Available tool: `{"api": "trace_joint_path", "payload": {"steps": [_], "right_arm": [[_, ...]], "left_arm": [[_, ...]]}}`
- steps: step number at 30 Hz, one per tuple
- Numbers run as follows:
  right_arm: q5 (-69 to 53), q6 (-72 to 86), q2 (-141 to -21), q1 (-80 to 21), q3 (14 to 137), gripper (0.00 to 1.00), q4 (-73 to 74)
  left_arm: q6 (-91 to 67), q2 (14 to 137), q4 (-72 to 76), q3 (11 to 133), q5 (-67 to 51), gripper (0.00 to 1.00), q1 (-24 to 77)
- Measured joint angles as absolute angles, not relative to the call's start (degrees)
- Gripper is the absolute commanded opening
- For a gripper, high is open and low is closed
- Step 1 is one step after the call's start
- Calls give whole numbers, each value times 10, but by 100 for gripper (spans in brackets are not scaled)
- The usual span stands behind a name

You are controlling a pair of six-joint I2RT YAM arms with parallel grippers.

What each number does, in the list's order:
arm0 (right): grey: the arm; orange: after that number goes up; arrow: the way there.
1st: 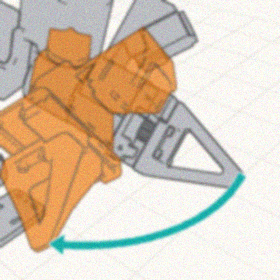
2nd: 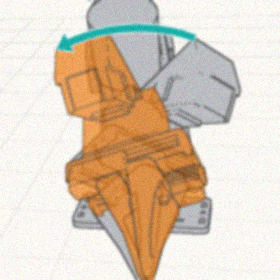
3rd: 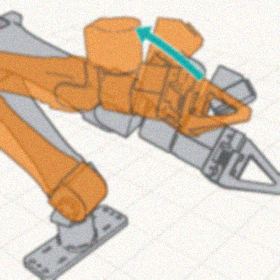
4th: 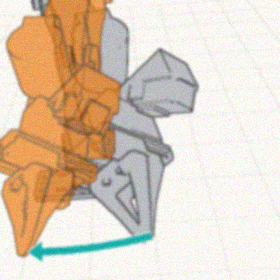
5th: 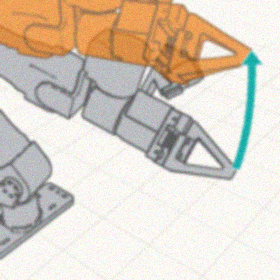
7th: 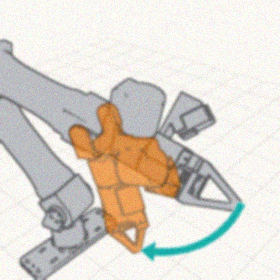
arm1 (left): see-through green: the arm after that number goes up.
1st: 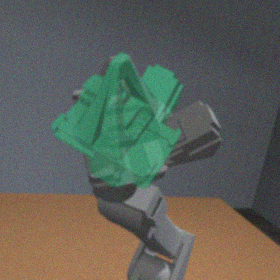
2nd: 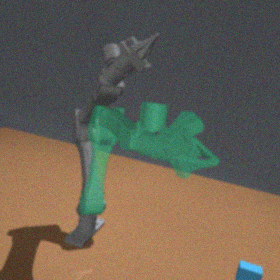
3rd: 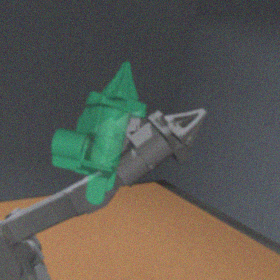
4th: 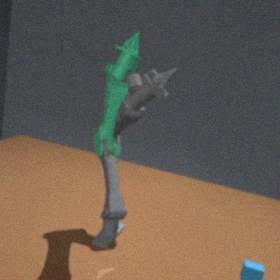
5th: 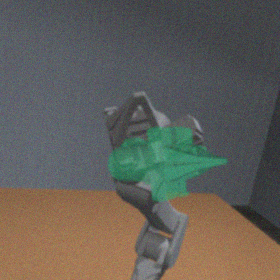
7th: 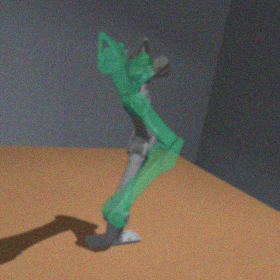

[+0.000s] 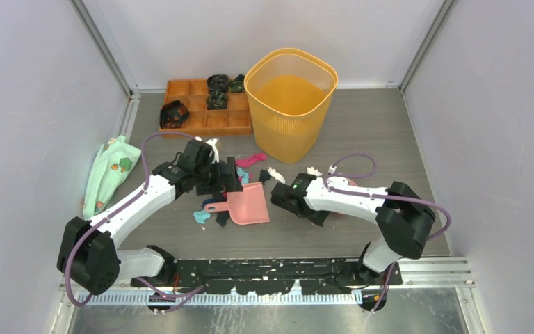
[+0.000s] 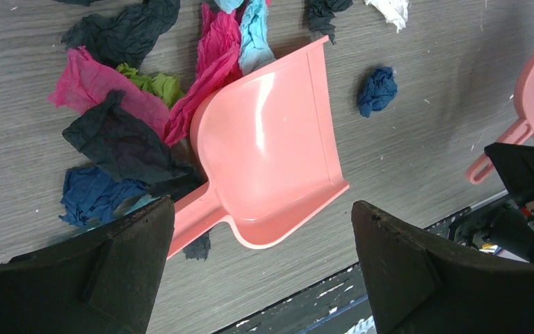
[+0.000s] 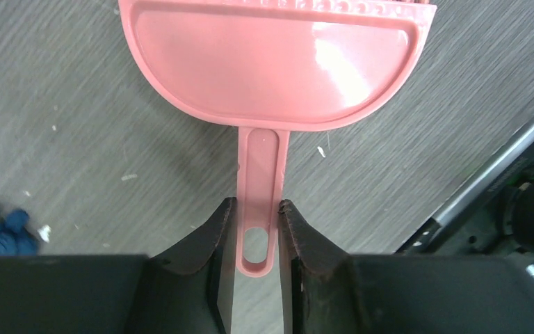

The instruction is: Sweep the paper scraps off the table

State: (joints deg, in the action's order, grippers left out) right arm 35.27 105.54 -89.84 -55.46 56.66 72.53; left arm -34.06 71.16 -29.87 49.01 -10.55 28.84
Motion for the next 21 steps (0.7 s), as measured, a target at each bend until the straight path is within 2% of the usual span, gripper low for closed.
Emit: {"api": "trace_joint_path", "payload": {"steps": [13,21], "right_arm": [[386,945,-904,-719,606,0,781],[406,810,-922,-780,639,2,734]], "left_arm": [[-340,732,-299,490,-106,100,288],[-340,743,-298,491,-106,100,289]]}}
